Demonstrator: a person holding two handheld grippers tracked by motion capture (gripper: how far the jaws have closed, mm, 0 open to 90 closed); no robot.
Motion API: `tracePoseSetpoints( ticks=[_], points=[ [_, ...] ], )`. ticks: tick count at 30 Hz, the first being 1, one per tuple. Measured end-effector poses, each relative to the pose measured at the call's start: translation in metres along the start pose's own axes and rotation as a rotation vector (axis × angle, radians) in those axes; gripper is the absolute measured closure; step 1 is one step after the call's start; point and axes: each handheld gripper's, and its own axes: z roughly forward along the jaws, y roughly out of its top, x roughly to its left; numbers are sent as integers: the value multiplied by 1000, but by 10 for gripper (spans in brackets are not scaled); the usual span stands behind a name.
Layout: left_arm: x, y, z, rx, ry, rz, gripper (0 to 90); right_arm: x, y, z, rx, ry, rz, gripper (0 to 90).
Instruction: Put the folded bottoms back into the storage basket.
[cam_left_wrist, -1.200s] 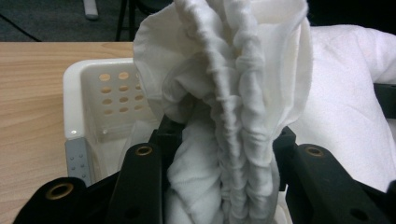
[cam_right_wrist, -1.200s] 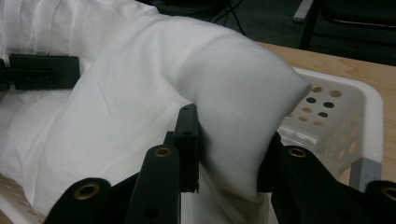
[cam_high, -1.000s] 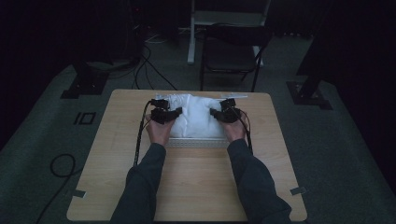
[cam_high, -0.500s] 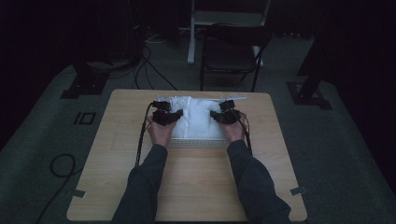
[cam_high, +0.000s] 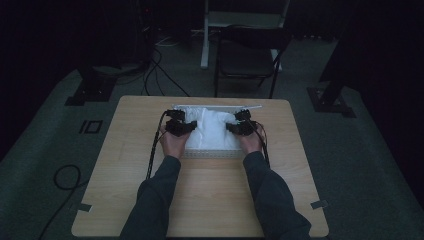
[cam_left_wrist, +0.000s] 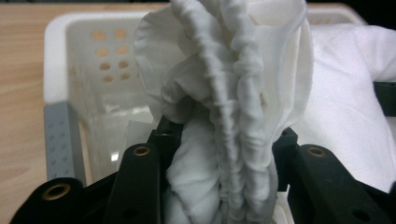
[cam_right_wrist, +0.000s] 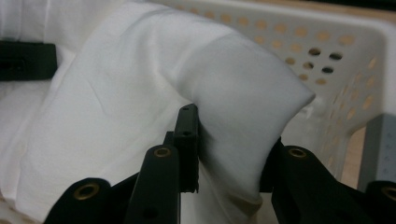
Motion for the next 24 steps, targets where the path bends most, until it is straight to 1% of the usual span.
tracePoseSetpoints(
  ticks=[1,2,3,4,5,6,7,9,10,11,13,14,16,18,20,21,22,24],
  points=[
    [1,1,2,41,-10,-24,531,-1,0,2,17,1,9,686],
    [3,1,2,61,-5,-29,476,-2,-1,4,41,0,19,658],
    [4,1,1,55,17,-25,437,-3,-1,6,60,-5,26,607],
    [6,1,-2,46,25,-24,403,-5,-2,8,80,-16,37,549],
    [8,1,-5,38,24,-29,382,-7,-2,7,88,-19,56,489],
    [11,2,-9,22,33,-33,352,-9,-2,5,81,-27,62,431],
    [13,2,-14,-2,29,-34,341,-9,-1,2,66,-49,50,363],
    [17,3,-27,-67,34,-31,319,-10,0,-10,12,-102,24,302],
    [20,3,-35,-106,27,-34,320,-11,1,-18,-27,-122,20,291],
    [24,2,-42,-134,19,-38,320,-14,1,-26,-67,-133,23,289],
    [32,0,-54,-161,22,-44,320,-21,0,-41,-134,-160,29,294],
    [36,-1,-59,-171,34,-44,320,-25,-2,-48,-154,-172,43,305],
    [46,-5,-67,-177,38,-56,321,-36,-7,-58,-187,-179,68,329],
    [54,-10,-72,-187,54,-64,325,-48,-14,-64,-196,-198,87,341],
    [63,-15,-75,-189,78,-77,326,-61,-20,-66,-187,-212,116,346],
    [67,-17,-75,-191,84,-94,326,-68,-24,-65,-180,-213,131,348],
    [72,-19,-75,-190,89,-111,326,-74,-28,-64,-173,-224,143,348],
    [80,-23,-74,-182,116,-133,325,-85,-36,-61,-157,-241,169,348]
  ],
)
